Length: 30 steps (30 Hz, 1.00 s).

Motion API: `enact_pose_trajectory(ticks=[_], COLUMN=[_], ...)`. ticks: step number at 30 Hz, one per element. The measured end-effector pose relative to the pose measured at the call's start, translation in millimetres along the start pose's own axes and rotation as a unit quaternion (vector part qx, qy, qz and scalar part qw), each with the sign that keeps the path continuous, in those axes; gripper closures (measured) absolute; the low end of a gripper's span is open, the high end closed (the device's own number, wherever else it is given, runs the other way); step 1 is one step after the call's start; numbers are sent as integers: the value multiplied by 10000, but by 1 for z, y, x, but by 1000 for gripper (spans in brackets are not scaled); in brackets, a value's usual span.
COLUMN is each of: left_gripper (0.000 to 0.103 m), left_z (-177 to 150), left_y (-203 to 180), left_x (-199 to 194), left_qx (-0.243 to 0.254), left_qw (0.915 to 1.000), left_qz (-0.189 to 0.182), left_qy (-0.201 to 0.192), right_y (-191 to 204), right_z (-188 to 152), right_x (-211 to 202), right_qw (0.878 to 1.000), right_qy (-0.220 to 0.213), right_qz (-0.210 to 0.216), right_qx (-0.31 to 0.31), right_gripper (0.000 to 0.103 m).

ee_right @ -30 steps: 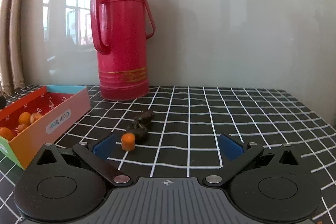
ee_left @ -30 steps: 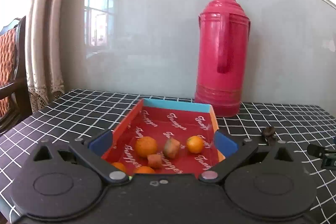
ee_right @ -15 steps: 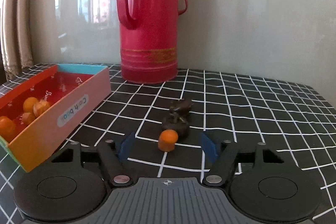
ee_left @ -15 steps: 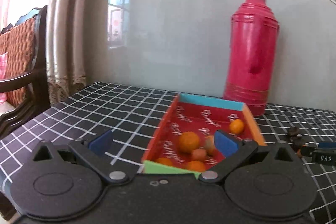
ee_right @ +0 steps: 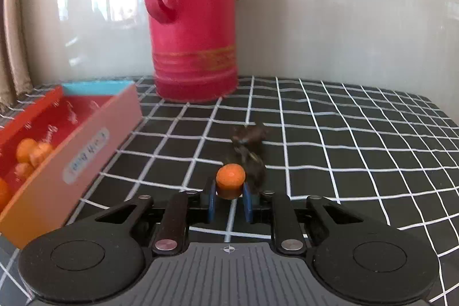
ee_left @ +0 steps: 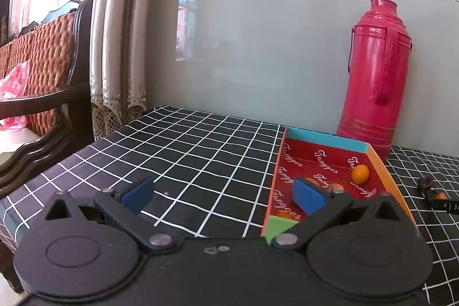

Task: Organize fruits
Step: 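Close the right gripper on the second carrot piece, then carry the carrot piece in the right gripper into the box and open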

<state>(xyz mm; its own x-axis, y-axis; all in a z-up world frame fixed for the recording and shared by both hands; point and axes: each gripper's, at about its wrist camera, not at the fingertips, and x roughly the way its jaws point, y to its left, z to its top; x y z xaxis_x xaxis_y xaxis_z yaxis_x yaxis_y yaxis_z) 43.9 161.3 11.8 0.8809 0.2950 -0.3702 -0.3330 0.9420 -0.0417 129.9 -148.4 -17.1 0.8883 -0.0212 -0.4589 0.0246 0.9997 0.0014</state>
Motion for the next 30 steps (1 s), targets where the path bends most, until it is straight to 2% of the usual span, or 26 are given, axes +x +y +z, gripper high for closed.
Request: enact_pose_trajectory(ticks=[7,16,30], left_gripper=[6,6,6], left_z=[-3,-3,-3], left_y=[13,36,37], left_x=[-6,-7,-9], left_qx=[27,-212,-100], left_qw=[9999,9988,9991], left_qz=[156,429,399], left_qy=[10,57,70], right_y=[40,110,160], right_z=[6,2,-14], right_x=[-16,-42,-40], right_qw=[9977,9831,9732], right_qy=[-533,-1157,-1037], right_qz=[391,1150,1628], right_qx=[-135,-829,-1247], right_gripper=[83,83,83])
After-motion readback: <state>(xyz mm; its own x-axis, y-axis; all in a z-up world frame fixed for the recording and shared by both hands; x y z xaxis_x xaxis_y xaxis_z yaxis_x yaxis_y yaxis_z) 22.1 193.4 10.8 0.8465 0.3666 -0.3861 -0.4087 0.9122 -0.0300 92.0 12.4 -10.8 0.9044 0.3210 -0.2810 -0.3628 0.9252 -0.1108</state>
